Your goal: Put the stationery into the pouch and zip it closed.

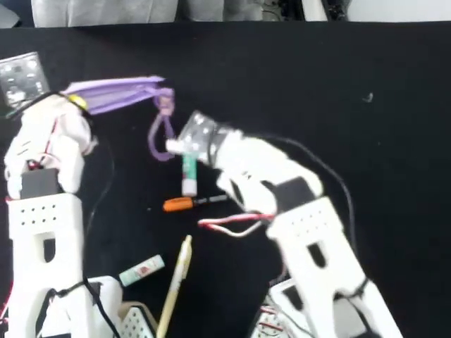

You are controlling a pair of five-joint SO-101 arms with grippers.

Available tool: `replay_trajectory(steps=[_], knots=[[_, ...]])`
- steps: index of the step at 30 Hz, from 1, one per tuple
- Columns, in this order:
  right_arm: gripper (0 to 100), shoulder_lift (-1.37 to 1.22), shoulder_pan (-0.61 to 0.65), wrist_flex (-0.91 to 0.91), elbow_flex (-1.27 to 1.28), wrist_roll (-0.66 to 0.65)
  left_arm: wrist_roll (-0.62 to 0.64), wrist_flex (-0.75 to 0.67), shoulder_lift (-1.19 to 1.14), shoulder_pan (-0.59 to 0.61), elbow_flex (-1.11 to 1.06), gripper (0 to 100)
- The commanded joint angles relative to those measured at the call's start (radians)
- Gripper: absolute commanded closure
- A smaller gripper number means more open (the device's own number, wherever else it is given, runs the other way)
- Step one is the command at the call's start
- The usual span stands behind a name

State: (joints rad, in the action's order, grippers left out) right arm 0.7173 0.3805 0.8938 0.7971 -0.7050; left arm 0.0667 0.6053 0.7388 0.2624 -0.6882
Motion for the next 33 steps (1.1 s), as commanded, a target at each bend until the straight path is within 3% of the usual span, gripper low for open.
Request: replay_trajectory(steps=[1, 8, 15, 22, 28, 33], knots=[[98.8, 0.127, -0.017, -0.146, 0.001, 0.117, 0.014, -0.015, 0.035, -0.101, 0.03, 97], [98.8, 0.193, 0.012, -0.394, 0.031, 0.292, 0.089, 0.097, 0.028, -0.151, 0.107, 97], [98.8, 0.193, 0.147, -0.641, 0.038, 0.428, 0.089, 0.091, 0.031, -0.151, 0.071, 97], [98.8, 0.18, 0.269, -1.123, 0.205, 0.502, 0.089, 0.066, 0.038, -0.151, 0.048, 97], [98.8, 0.01, 0.258, -1.373, 0.245, 0.548, 0.089, 0.068, 0.035, -0.15, 0.047, 97], [98.8, -0.179, 0.25, -1.475, 0.222, 0.727, 0.089, 0.068, 0.032, -0.148, 0.047, 97]])
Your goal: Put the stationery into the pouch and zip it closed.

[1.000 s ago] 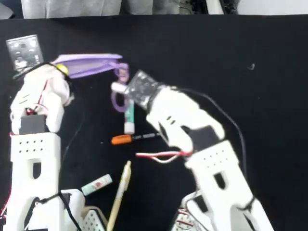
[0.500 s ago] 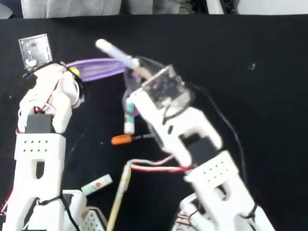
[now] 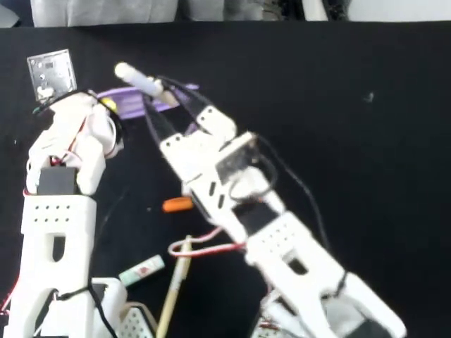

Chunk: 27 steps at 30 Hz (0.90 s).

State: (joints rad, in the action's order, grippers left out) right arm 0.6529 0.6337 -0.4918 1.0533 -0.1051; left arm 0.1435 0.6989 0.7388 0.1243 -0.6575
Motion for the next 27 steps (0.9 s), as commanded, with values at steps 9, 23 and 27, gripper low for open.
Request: replay_trajectory(steps=[9, 23, 27], knots=[[98.8, -0.223, -0.048, -0.103, -0.053, 0.292, 0.012, -0.026, 0.034, -0.007, 0.016, 97], [98.8, -0.213, -0.037, -0.104, 0.053, 0.14, 0.012, -0.026, 0.038, -0.005, 0.016, 97], [98.7, -0.214, 0.005, -0.101, 0.07, 0.057, 0.012, -0.026, 0.038, -0.005, 0.022, 97]])
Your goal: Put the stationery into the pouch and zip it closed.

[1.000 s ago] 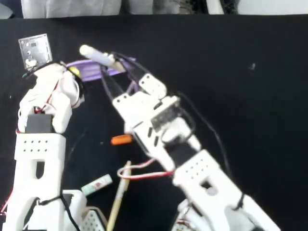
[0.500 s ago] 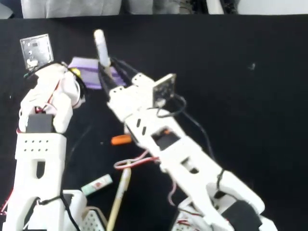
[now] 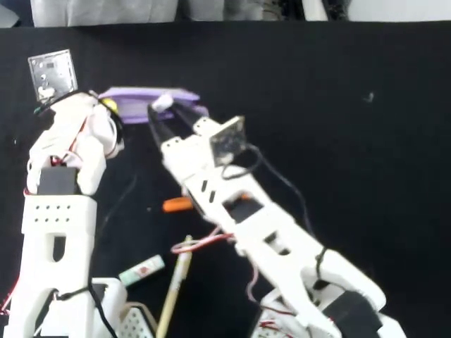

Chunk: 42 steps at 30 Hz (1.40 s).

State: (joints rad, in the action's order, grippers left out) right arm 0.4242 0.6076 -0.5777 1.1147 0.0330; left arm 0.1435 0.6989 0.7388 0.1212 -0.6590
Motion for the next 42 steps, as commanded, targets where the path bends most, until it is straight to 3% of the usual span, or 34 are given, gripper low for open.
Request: replay_trajectory(steps=[1, 3, 5, 7, 9, 19, 30, 38, 42], knots=[[98.5, 0.015, 0.046, -0.017, 0.015, -0.107, 0.012, -0.026, 0.038, -0.002, 0.024, 97], [93.7, 0.015, 0.077, -0.014, 0.016, -0.175, 0.012, -0.026, 0.038, -0.002, 0.022, 97], [82.6, 0.015, 0.1, -0.012, 0.018, -0.216, 0.012, -0.026, 0.038, -0.002, 0.021, 97], [71.1, 0.015, 0.112, -0.008, 0.021, -0.23, 0.012, -0.026, 0.038, -0.002, 0.019, 97], [65.7, 0.021, 0.117, 0.015, 0.021, -0.233, 0.012, -0.026, 0.038, 0.001, 0.019, 97], [72.5, 0.24, 0.109, 0.256, -0.004, -0.235, 0.051, -0.026, 0.032, 0.061, 0.018, 97], [72.6, 0.639, -0.002, 1.031, -0.288, -0.235, 0.054, -0.028, 0.029, 0.104, 0.018, 97], [72.7, 0.49, -0.011, 1.453, -0.481, -0.198, 0.055, -0.137, 0.029, 0.211, -0.041, 97], [72.7, 0.325, -0.017, 1.554, -0.503, -0.293, 0.055, -0.196, 0.029, 0.249, -0.073, 97]])
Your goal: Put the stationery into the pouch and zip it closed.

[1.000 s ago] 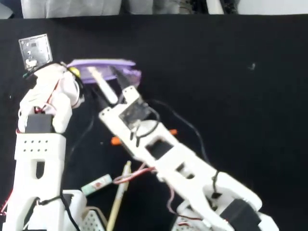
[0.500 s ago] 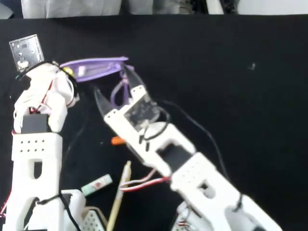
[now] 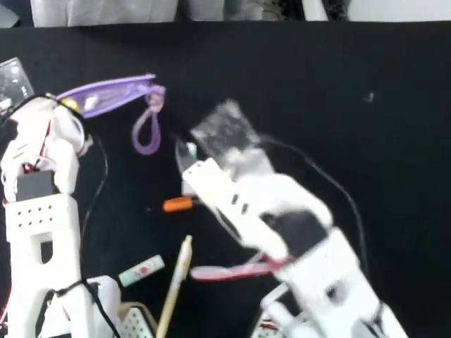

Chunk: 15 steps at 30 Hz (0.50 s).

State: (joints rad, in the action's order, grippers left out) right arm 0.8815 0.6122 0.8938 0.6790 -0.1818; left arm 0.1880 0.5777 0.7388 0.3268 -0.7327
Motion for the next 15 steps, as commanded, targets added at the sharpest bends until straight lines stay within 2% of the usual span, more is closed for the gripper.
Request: replay_trajectory(steps=[1, 7, 15], knots=[[72.7, -0.171, -0.021, 0.086, -0.064, -0.118, 0.011, -0.086, 0.029, 0.054, -0.004, 97], [72.7, -0.398, -0.026, 0.087, -0.038, -0.269, 0.011, -0.098, 0.028, 0.11, -0.007, 97], [72.7, -0.662, -0.021, 0.08, 0.002, -0.542, 0.011, -0.098, 0.028, 0.119, -0.007, 97]])
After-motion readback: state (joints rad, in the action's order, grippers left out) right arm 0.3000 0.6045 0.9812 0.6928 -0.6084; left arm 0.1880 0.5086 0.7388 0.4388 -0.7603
